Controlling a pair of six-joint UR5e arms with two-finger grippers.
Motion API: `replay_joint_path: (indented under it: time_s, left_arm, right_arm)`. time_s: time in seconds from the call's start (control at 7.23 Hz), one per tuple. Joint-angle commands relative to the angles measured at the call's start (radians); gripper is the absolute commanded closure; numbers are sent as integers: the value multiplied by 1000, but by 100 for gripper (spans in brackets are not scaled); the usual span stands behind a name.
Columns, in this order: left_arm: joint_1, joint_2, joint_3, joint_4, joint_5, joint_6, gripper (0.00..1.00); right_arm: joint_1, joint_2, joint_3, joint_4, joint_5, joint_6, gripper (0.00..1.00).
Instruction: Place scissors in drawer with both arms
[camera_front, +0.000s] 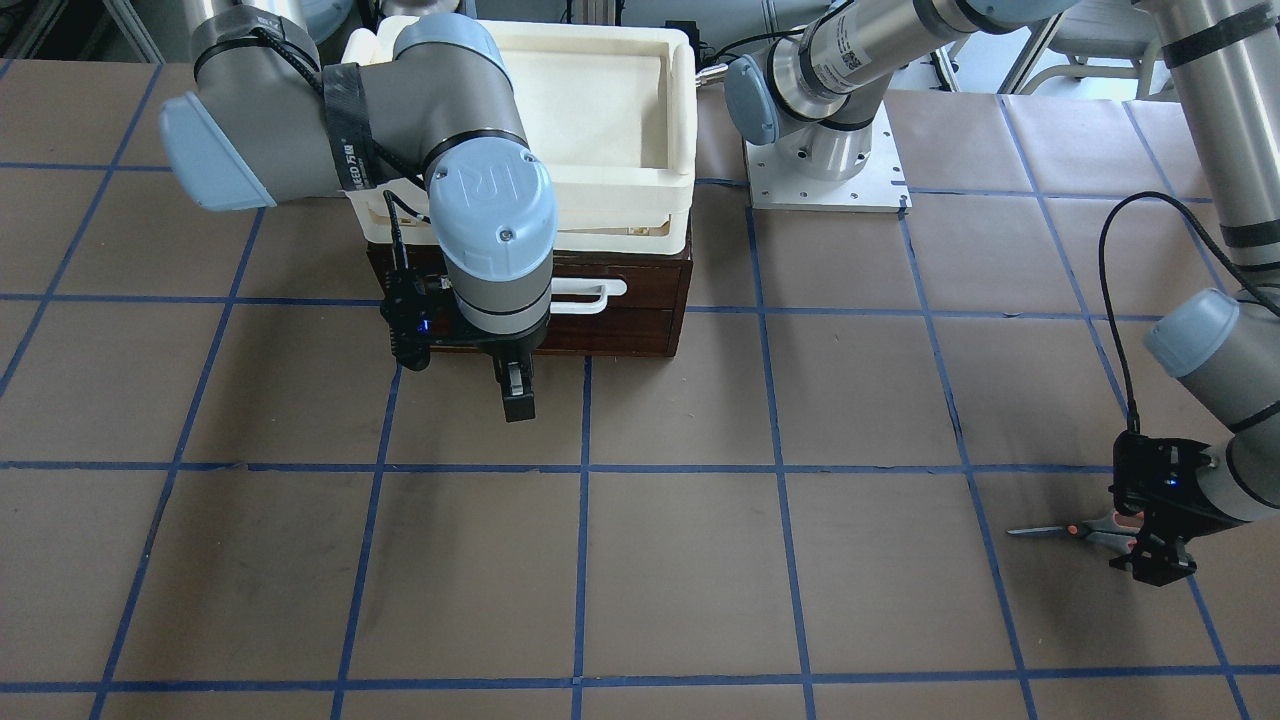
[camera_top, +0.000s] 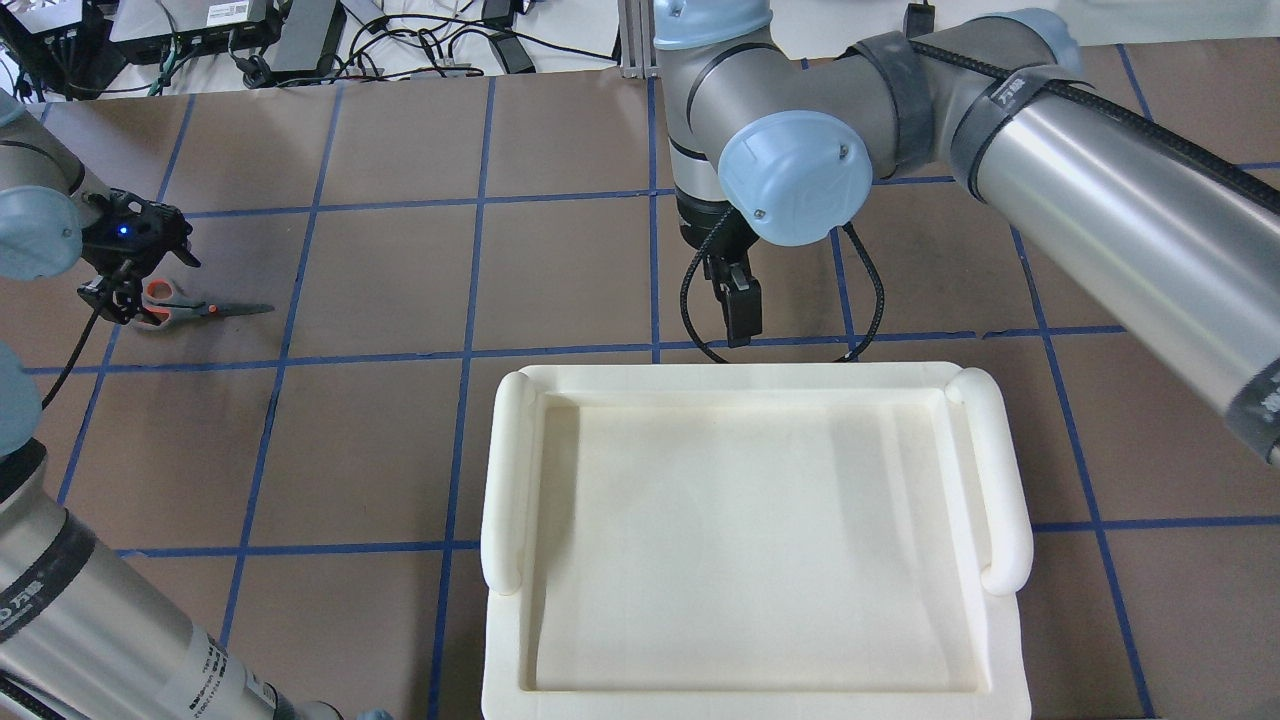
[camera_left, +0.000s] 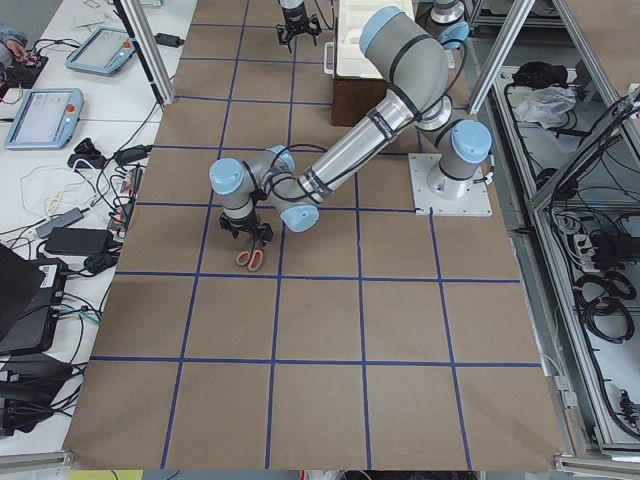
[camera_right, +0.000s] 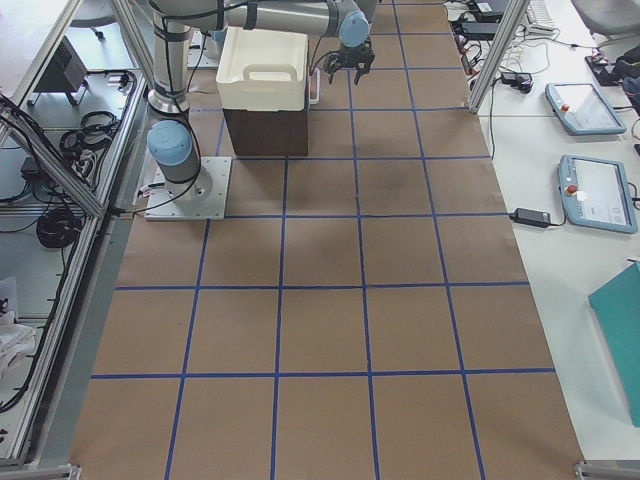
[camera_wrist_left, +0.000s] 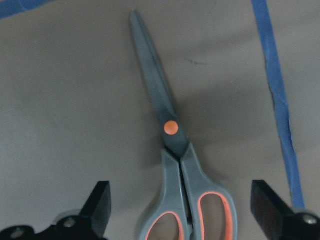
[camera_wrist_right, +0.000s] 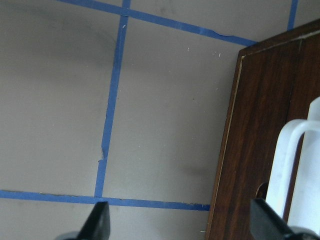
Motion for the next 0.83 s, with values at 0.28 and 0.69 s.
replay_joint_path:
  time_s: [0.28, 0.69]
  left_arm:
    - [7, -5, -13, 2, 9, -133, 0]
    - [9, -11, -34, 3, -2, -138, 3]
  right_arm:
    - [21, 31, 0, 20, 69, 119, 0]
    - [21, 29, -1, 98, 66, 127, 0]
